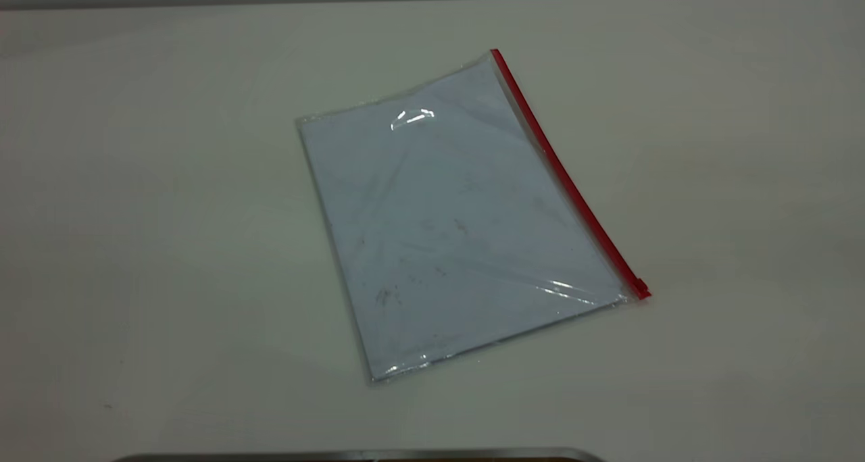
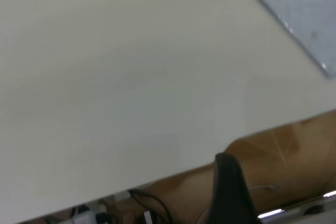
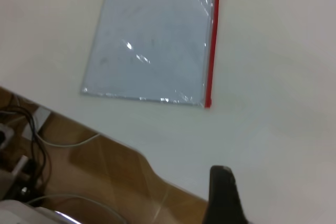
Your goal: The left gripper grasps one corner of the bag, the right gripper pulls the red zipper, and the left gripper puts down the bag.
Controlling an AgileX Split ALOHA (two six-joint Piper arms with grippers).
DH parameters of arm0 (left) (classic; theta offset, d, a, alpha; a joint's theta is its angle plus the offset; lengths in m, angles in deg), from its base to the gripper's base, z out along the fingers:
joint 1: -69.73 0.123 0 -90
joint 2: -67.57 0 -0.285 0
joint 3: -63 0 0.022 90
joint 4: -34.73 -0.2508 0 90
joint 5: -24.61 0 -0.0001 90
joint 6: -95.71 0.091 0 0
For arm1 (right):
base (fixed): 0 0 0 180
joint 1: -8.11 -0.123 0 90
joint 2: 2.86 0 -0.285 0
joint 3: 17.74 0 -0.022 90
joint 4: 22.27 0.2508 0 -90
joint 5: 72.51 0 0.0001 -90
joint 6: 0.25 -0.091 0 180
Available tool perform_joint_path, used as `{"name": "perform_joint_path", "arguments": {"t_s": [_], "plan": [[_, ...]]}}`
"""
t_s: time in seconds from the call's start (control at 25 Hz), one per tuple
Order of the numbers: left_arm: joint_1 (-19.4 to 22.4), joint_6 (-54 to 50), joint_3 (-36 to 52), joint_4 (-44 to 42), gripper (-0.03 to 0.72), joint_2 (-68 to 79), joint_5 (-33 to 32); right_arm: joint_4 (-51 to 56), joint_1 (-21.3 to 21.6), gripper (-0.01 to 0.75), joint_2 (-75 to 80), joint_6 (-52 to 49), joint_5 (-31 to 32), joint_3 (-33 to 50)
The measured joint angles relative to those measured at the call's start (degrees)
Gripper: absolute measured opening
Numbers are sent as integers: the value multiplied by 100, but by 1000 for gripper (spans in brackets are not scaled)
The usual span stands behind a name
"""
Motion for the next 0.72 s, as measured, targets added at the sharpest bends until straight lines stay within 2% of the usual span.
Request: {"name": "perform_joint_path", "arguments": {"t_s": [0.16, 0.32, 0.72], "plan": [[0, 79, 526, 0, 565, -415, 0, -125, 0, 574, -643, 221, 0, 539], [0, 79, 627, 7, 565, -564, 0, -403, 0, 574, -1020, 271, 0, 1057], [0, 79, 633, 7, 565, -563, 25, -365, 0, 574, -1119, 152, -529, 1330]]}}
